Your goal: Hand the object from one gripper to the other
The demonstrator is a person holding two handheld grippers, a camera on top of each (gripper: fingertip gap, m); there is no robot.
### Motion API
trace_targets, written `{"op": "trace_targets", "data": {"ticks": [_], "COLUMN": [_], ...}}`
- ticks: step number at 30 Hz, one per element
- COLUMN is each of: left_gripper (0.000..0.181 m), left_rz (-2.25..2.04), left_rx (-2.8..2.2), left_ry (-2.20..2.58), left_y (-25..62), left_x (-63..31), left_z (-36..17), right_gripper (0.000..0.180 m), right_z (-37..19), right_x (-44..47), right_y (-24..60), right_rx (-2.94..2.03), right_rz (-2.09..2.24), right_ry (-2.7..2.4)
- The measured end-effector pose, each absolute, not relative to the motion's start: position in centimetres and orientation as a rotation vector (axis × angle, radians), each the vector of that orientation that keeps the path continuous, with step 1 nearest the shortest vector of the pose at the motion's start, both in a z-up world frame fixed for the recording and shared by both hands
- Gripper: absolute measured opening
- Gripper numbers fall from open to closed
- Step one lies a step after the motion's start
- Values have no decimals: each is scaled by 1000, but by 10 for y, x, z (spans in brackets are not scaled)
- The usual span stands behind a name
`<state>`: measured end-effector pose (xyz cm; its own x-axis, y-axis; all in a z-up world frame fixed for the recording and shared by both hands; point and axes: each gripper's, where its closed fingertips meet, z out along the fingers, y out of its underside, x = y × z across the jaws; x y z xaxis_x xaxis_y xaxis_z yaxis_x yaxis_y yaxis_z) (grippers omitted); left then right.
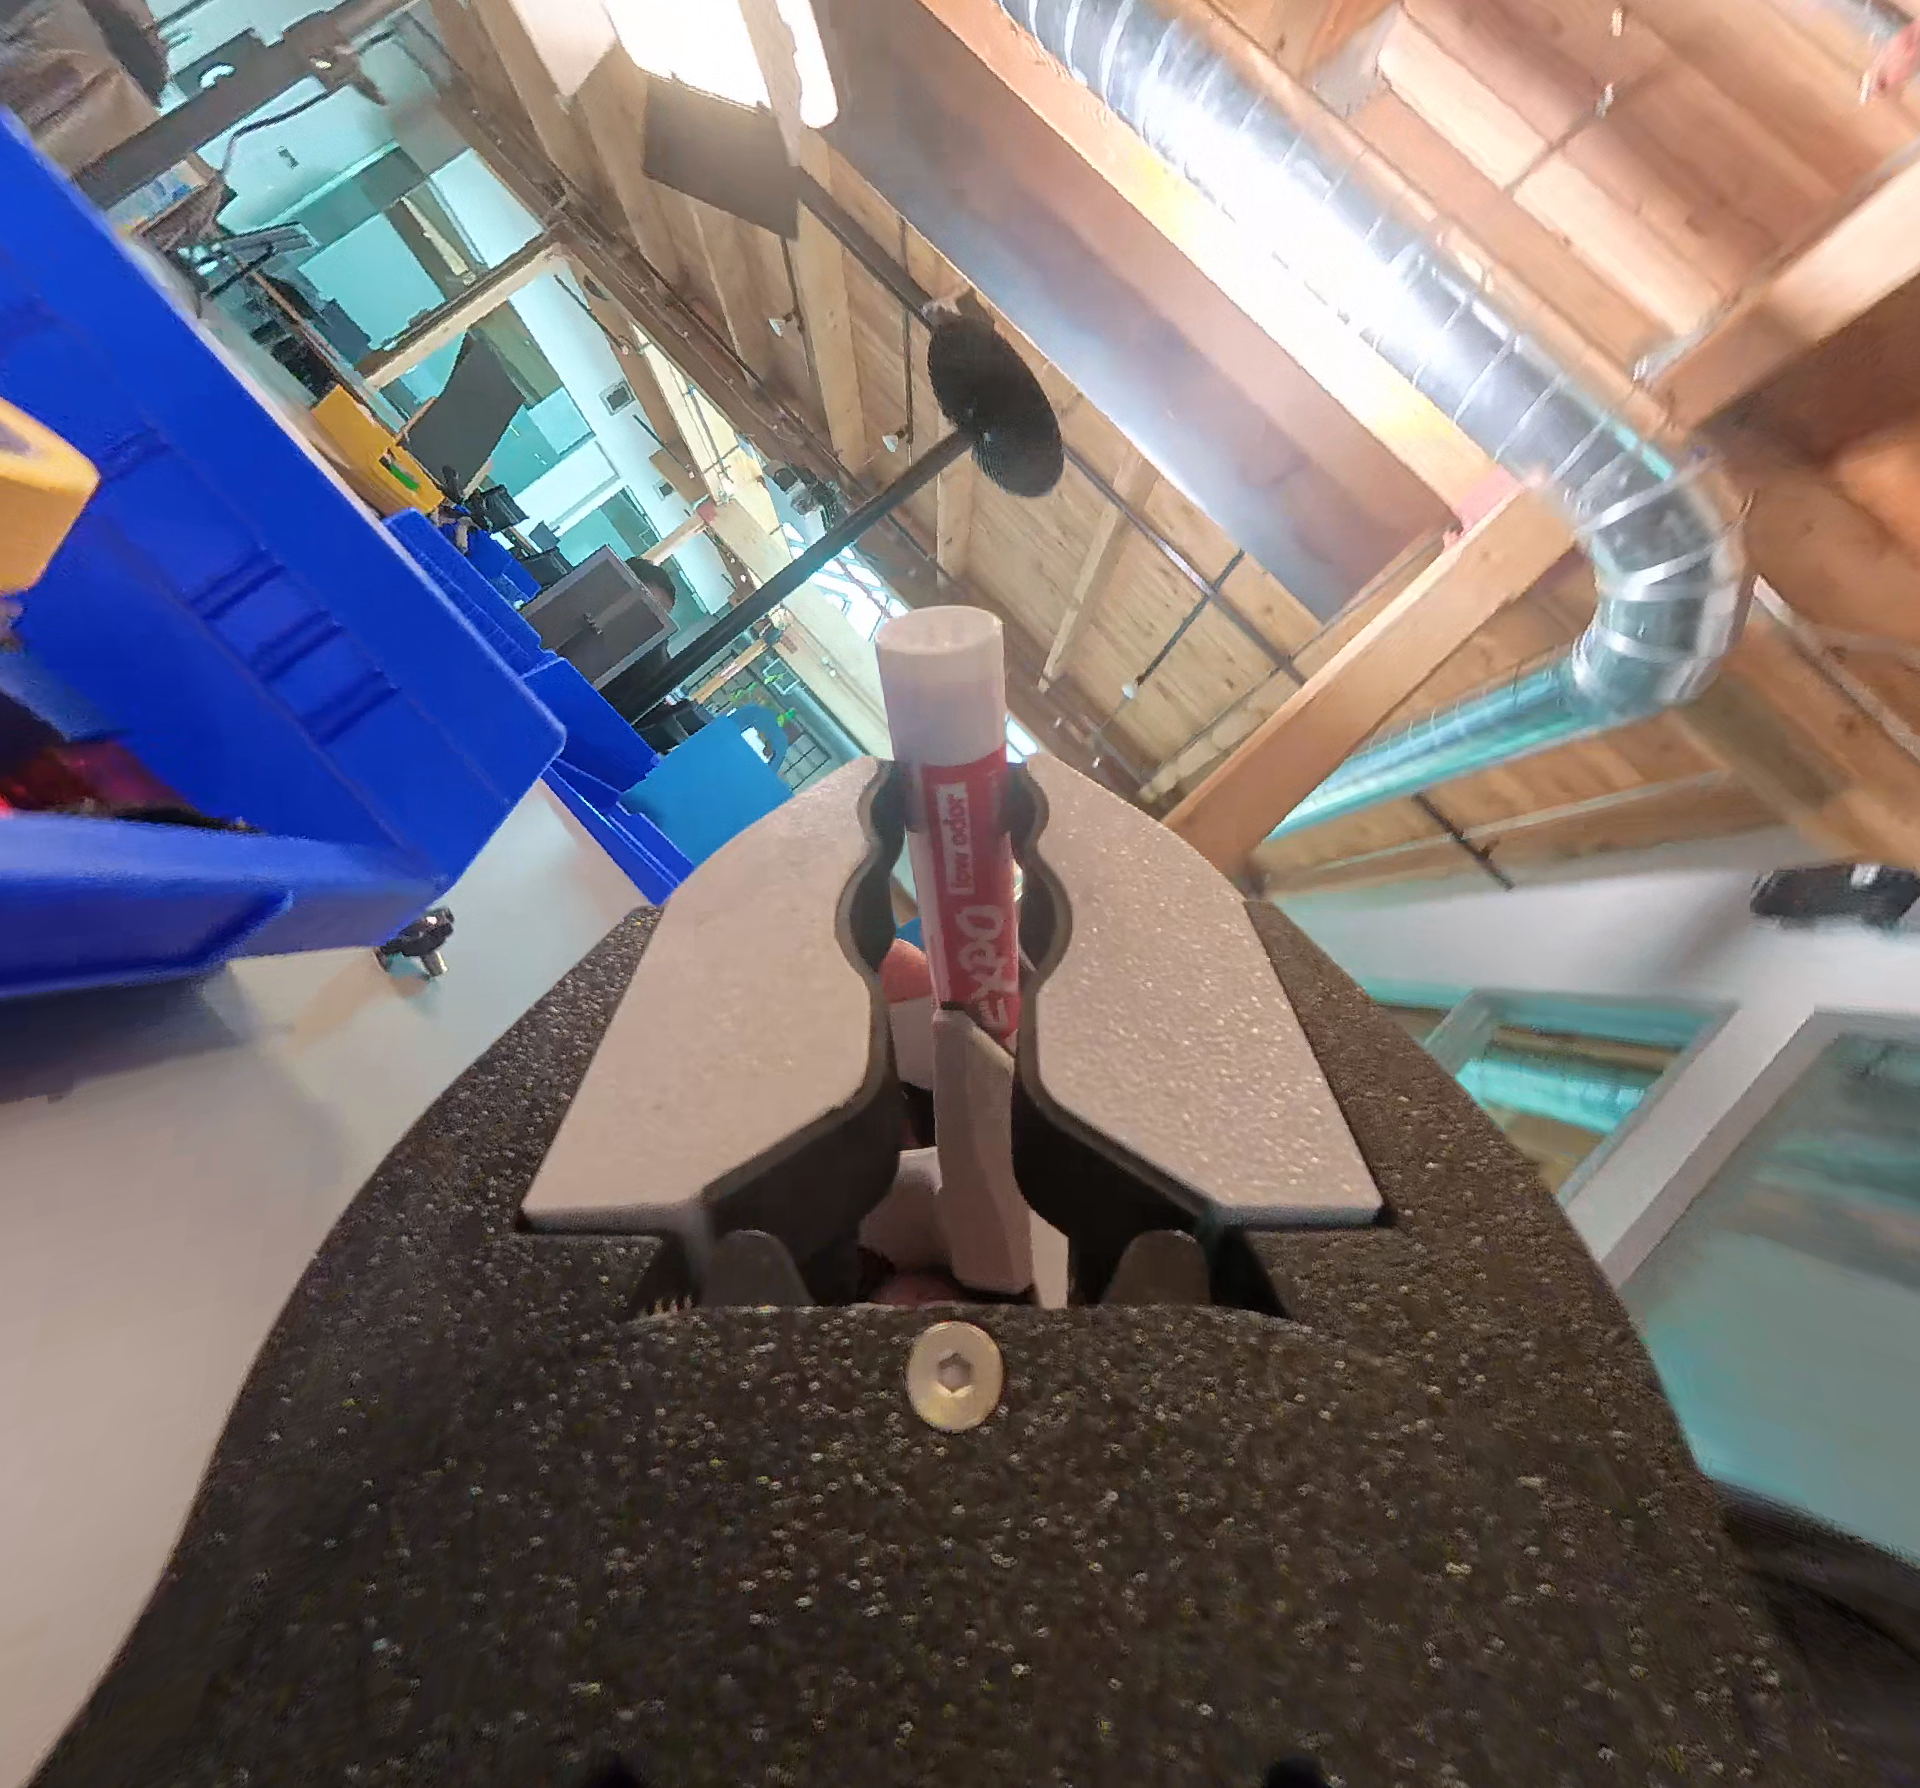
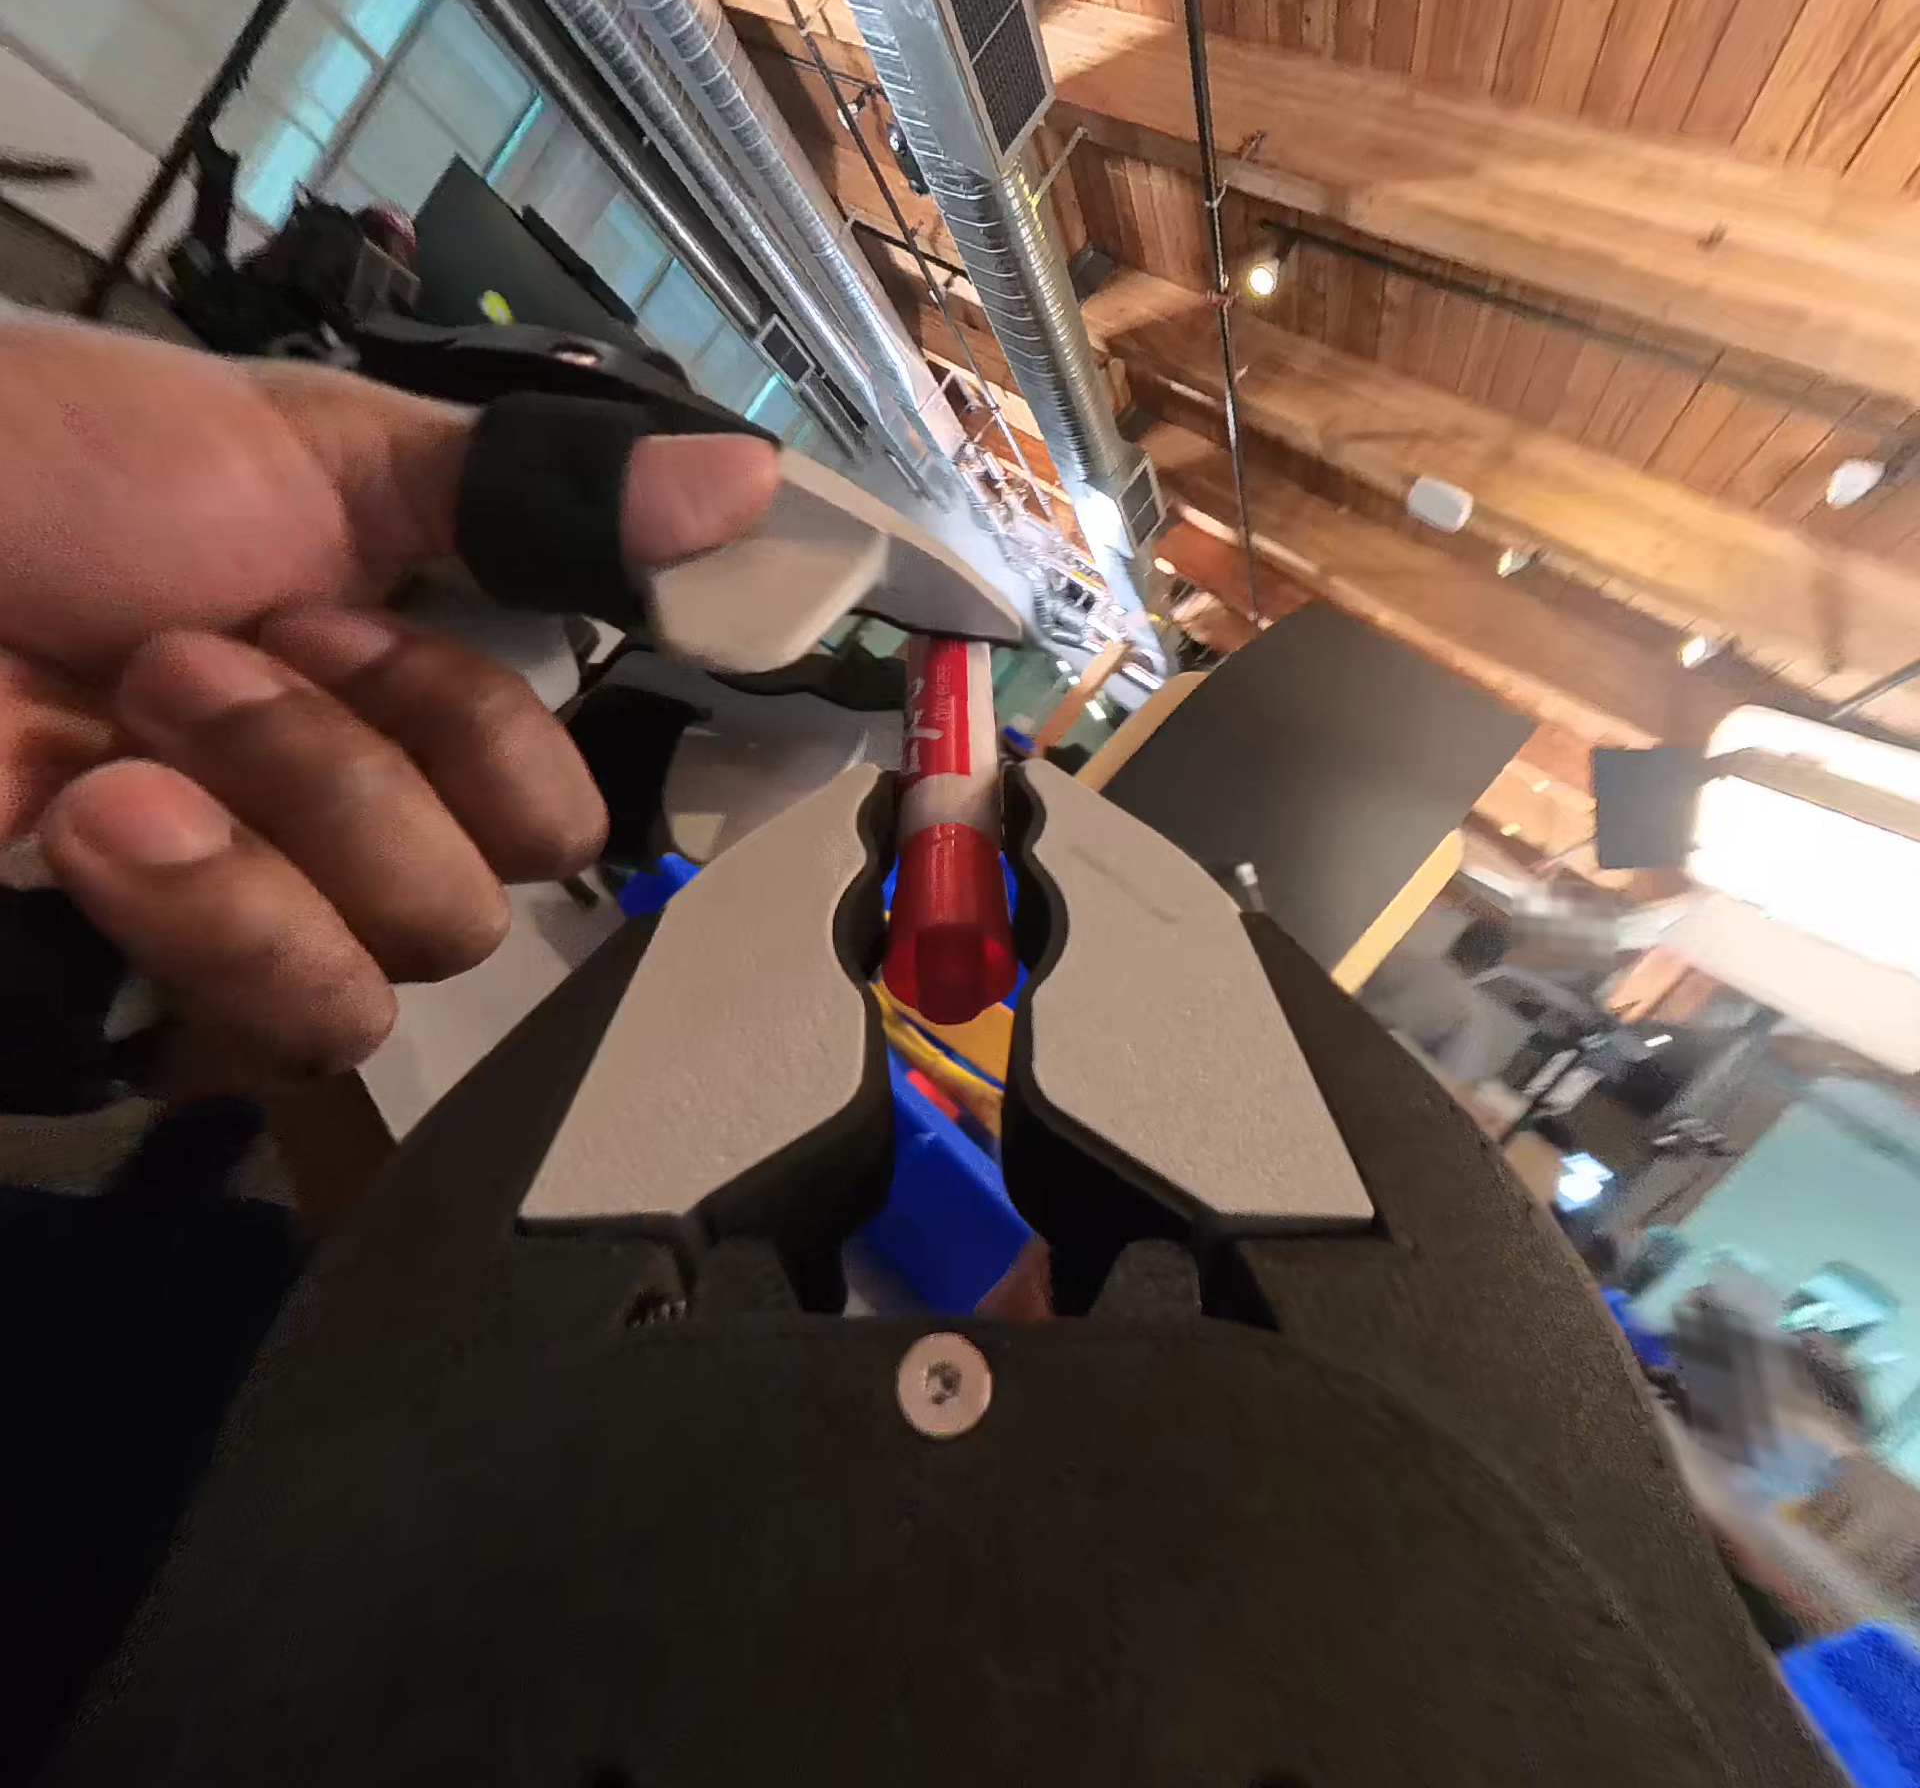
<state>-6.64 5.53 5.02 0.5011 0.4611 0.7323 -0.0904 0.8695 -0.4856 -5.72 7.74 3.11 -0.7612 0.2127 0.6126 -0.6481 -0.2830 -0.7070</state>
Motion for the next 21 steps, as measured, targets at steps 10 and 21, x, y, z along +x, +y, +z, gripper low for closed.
{"op": "trace_targets", "data": {"ticks": [10,21], "left_gripper": [58,39], "left_rz": [556,687], "left_rx": [-728,-912], "left_ry": [-840,-838], "left_y": [64,73], "left_x": [-56,-60], "left_z": [64,51], "right_gripper": [19,19], "right_z": [45,42], "right_x": [-76,-54], "right_y": [84,86], "right_rx": [188,333], "right_rz": [2918,3068], "right_ry": [-1978,-2173]}}
